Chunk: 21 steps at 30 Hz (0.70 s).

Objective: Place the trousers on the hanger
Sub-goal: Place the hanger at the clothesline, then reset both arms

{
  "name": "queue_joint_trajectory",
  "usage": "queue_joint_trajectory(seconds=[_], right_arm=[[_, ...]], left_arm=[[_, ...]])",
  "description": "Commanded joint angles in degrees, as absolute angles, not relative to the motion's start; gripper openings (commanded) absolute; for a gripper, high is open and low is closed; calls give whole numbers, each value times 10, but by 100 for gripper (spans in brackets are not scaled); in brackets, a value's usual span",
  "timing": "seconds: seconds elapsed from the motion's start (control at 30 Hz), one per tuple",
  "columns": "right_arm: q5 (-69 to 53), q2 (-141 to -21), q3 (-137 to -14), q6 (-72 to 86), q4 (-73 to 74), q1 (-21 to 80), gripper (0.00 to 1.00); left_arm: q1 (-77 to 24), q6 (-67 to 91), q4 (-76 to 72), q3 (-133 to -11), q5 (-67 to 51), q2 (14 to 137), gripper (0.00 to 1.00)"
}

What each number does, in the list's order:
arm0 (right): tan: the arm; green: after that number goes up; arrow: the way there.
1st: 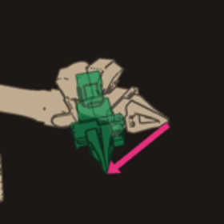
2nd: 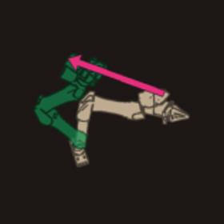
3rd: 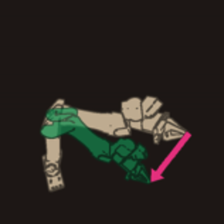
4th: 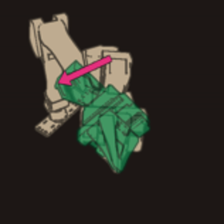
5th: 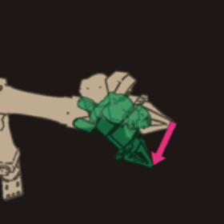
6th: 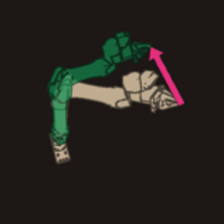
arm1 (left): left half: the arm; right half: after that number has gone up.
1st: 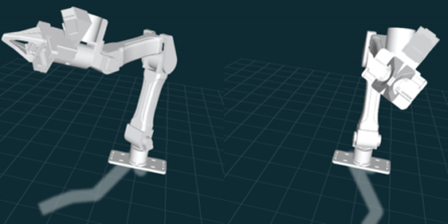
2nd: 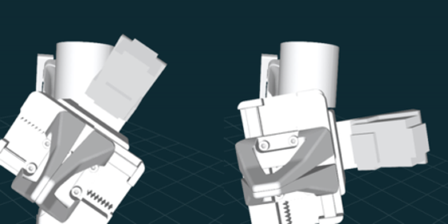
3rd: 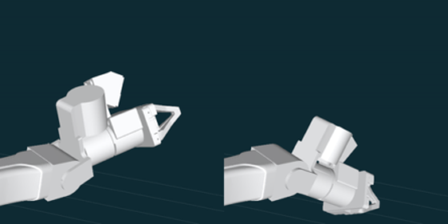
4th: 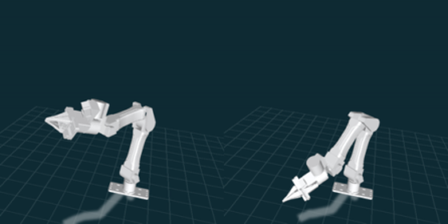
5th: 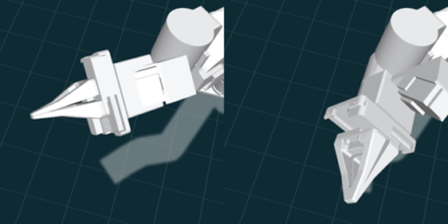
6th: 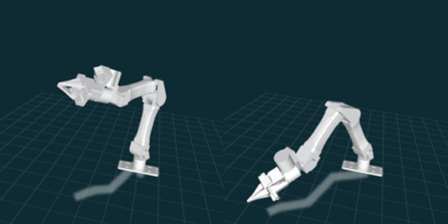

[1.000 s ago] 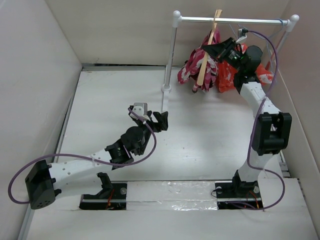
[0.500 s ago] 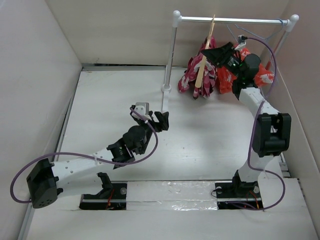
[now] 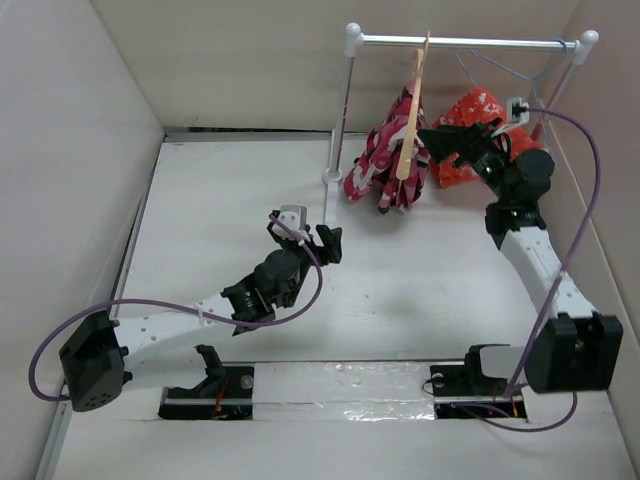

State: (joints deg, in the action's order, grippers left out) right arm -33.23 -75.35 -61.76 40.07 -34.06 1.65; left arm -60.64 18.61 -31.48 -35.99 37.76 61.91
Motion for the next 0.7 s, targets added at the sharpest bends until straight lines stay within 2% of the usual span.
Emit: queue_joint_trajectory(seconds=[0.0, 0.13, 0.3, 0.4, 0.67], right_arm=[[-265, -650, -550, 305, -305, 29, 100], [-244, -522, -385, 274, -283, 63, 100], [-251, -371, -276, 223, -175, 95, 100], [-227, -278, -253, 175, -34, 95, 100], [-214, -80, -184, 167, 145, 101, 100]], left_arm=[[-602, 197, -343, -362, 363, 632, 71], [-602, 201, -355, -360, 345, 649, 71], [-602, 240, -332, -332, 342, 625, 71], [-602, 272, -321, -292, 336, 591, 71], [-602, 346, -296, -204, 330, 495, 70]])
